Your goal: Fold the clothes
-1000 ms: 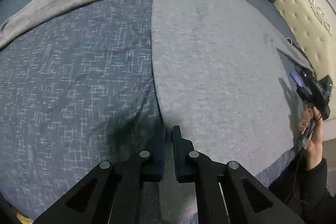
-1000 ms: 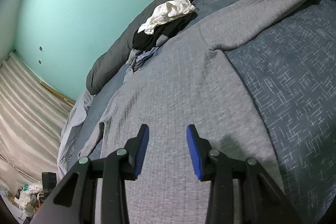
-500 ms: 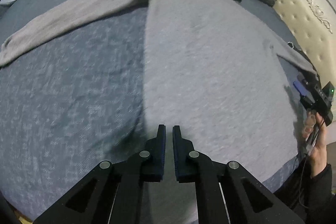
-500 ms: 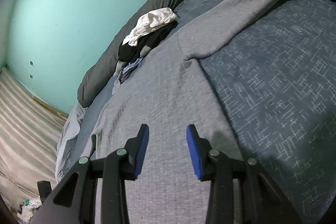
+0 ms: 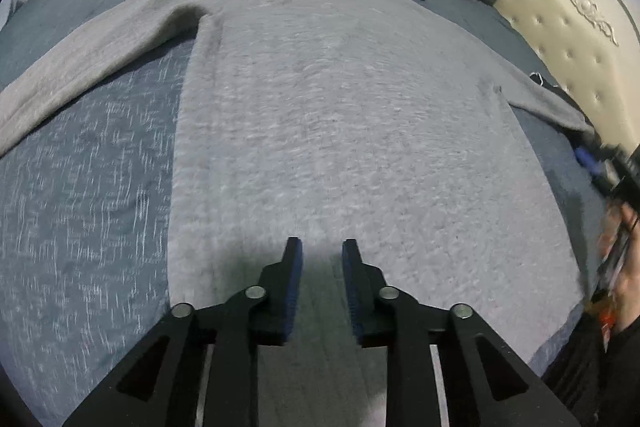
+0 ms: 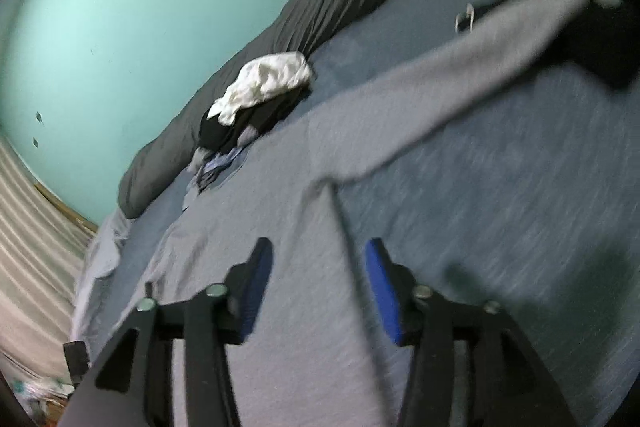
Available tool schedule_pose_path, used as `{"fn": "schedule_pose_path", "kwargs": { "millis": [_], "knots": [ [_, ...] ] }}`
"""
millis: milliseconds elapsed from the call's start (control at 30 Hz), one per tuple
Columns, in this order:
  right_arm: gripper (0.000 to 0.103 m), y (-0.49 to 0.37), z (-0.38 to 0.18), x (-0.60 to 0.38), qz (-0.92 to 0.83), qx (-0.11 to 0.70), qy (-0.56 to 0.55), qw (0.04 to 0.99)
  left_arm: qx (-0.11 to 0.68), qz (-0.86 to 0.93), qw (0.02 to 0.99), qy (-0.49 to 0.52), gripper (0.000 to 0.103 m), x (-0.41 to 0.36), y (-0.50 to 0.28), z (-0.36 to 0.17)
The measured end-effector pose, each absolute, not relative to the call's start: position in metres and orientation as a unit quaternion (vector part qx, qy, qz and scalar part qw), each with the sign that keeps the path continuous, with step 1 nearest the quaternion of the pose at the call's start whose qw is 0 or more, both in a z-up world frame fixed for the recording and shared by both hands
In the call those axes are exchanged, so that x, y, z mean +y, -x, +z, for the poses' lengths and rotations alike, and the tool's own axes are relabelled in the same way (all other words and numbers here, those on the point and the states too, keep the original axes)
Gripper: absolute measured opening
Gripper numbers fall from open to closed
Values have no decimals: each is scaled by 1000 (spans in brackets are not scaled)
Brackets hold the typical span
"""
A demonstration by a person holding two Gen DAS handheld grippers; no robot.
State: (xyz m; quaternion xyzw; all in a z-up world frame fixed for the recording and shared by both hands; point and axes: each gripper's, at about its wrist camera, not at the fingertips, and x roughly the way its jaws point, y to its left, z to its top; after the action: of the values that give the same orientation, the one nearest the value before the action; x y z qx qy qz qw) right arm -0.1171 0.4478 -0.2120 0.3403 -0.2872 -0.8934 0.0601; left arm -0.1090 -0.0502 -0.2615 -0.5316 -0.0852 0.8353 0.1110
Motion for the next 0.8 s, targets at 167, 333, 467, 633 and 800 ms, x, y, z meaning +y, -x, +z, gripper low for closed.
{"fn": "schedule_pose_path", "kwargs": {
  "millis": [167, 333, 467, 633, 800],
  "knots": [
    [58, 135, -199, 528, -902, -248, -354, -23, -97, 837, 108, 528, 31, -51, 118, -269],
    [61, 142, -188, 621, -896, -253, -346, -114, -110, 837, 105, 526, 36, -49, 125, -278],
    [61, 146, -188, 670, -890, -274, -336, -143, -107, 837, 100, 528, 37, -46, 125, -282],
    [61, 157, -201, 700, -872, -330, -332, -140, -111, 839, 92, 525, 37, -44, 126, -285],
    [61, 175, -207, 702, -870, -337, -332, -136, -112, 843, 89, 519, 37, -45, 123, -286]
  ]
}}
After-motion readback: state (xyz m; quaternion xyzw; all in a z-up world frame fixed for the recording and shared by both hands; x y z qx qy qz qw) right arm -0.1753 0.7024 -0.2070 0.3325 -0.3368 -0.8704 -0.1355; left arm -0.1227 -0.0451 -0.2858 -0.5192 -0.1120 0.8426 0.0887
